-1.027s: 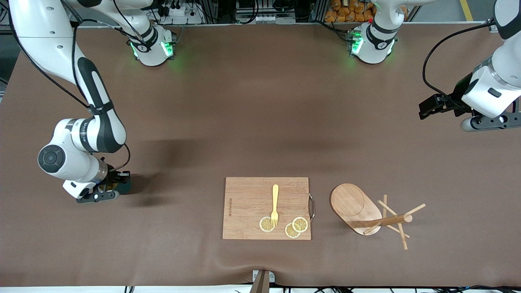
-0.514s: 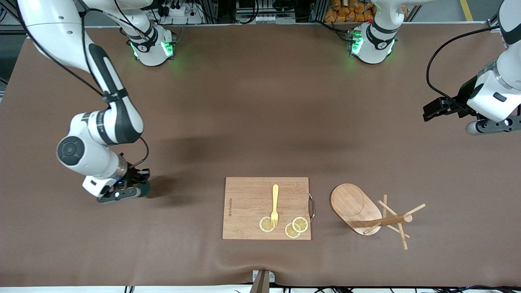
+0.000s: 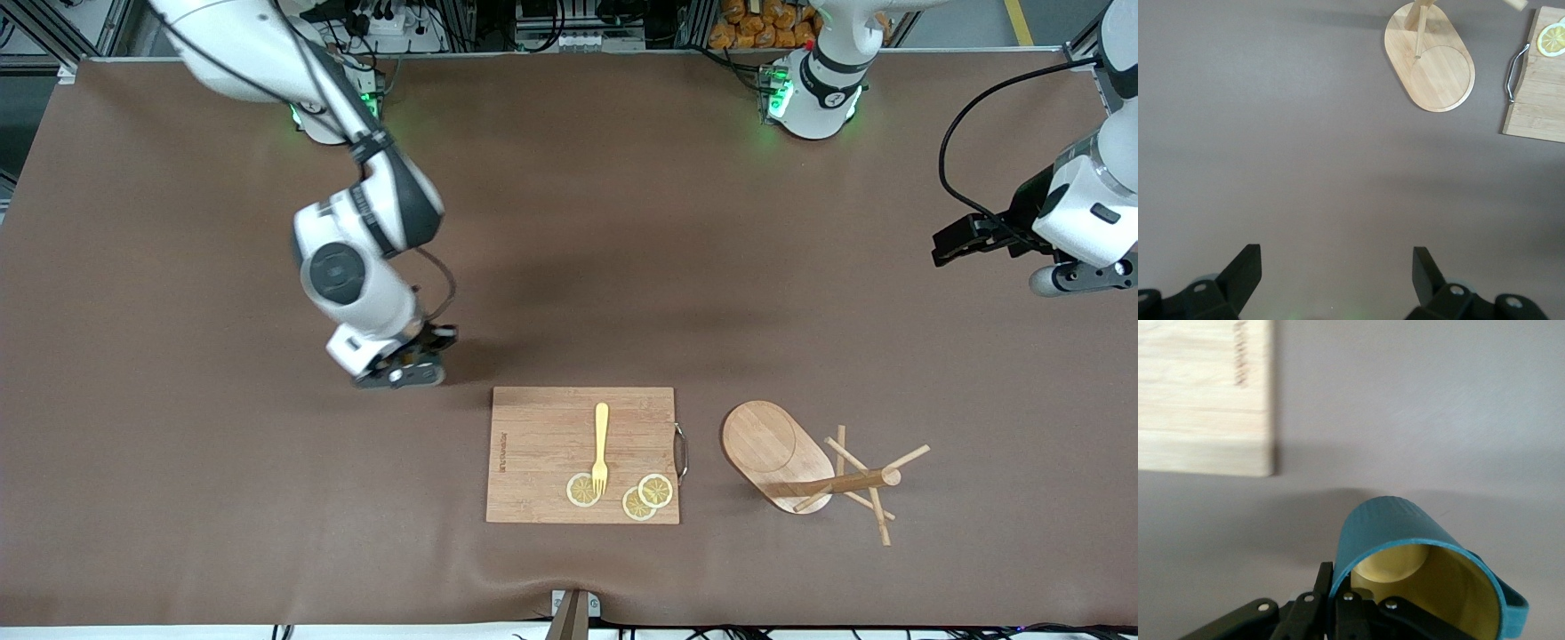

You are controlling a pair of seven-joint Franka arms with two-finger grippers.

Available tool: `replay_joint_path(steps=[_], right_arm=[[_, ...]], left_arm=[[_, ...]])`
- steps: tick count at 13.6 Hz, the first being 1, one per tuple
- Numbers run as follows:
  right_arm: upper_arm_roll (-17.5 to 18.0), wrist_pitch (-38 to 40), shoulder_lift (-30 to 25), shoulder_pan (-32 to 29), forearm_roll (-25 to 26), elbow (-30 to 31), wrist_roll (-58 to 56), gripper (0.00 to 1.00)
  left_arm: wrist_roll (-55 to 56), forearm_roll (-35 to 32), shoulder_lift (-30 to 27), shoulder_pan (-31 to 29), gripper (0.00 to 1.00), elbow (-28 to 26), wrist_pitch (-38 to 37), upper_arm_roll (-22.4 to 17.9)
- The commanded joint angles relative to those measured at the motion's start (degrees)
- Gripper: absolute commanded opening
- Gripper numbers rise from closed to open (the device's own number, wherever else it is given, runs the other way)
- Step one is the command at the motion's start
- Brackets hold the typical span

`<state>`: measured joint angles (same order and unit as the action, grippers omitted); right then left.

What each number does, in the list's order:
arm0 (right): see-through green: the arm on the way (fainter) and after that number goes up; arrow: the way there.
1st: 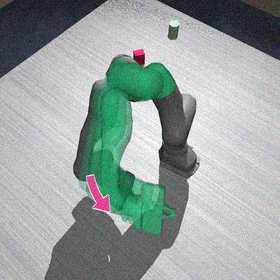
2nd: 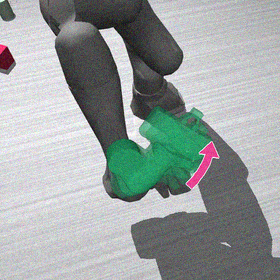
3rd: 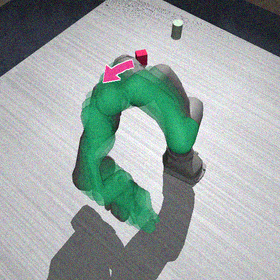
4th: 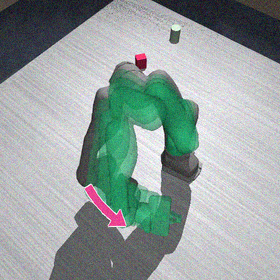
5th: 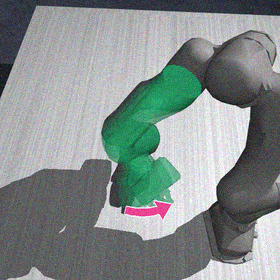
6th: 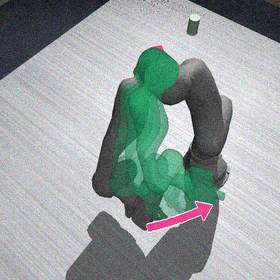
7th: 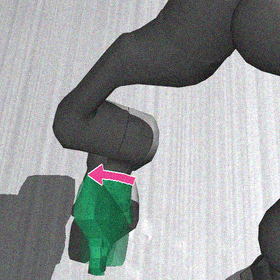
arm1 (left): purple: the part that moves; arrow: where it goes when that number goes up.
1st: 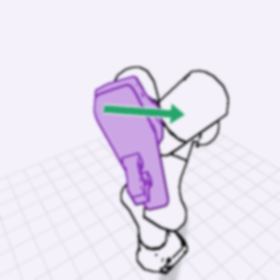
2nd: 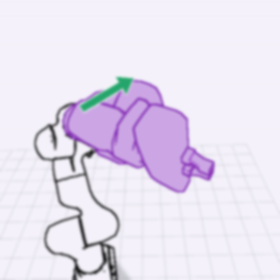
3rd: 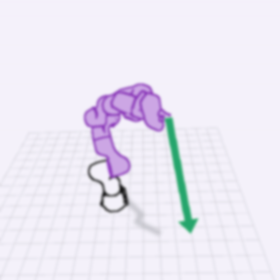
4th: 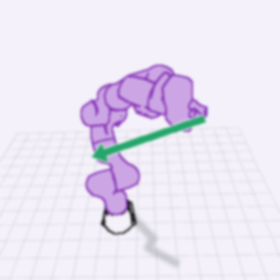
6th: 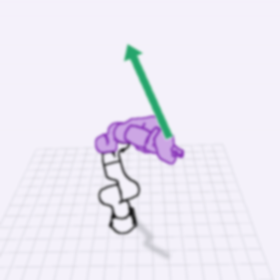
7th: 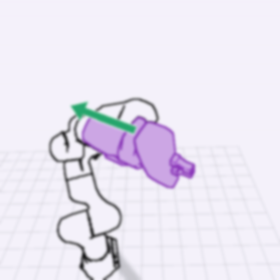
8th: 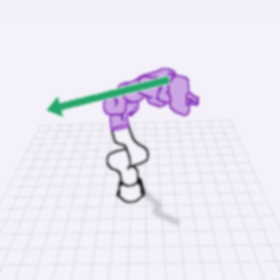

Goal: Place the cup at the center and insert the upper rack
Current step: 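Lift the mug with the right gripper and carry it toward table center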

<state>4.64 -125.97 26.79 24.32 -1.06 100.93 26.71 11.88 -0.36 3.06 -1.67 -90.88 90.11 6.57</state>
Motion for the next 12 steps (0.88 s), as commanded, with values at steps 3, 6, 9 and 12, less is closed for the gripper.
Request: replay_joint_path(steps=[3, 6, 9, 12], right_arm=[[-0.69, 0.12, -0.77, 11.78, 0.18, 0.07, 20.46, 0.00], [-0.60, 0.29, -0.68, 18.19, 0.18, -0.38, 28.72, 0.00], [-0.60, 0.03, 0.54, 24.44, 0.18, -0.90, 37.69, 0.00], [-0.60, -0.32, 3.00, 28.84, 0.09, -2.92, 44.12, 0.00]], left_arm=[[0.86, -0.96, 0.19, -0.17, 1.00, 0.79, 0.07, 0.46], [1.03, -0.78, -0.07, -0.08, 1.00, 0.52, -0.02, 0.81], [0.95, -0.69, -0.07, -0.08, 1.00, 0.61, -0.02, 0.90], [1.04, -0.52, 0.11, -0.17, 1.00, 0.70, 0.07, 0.90]])
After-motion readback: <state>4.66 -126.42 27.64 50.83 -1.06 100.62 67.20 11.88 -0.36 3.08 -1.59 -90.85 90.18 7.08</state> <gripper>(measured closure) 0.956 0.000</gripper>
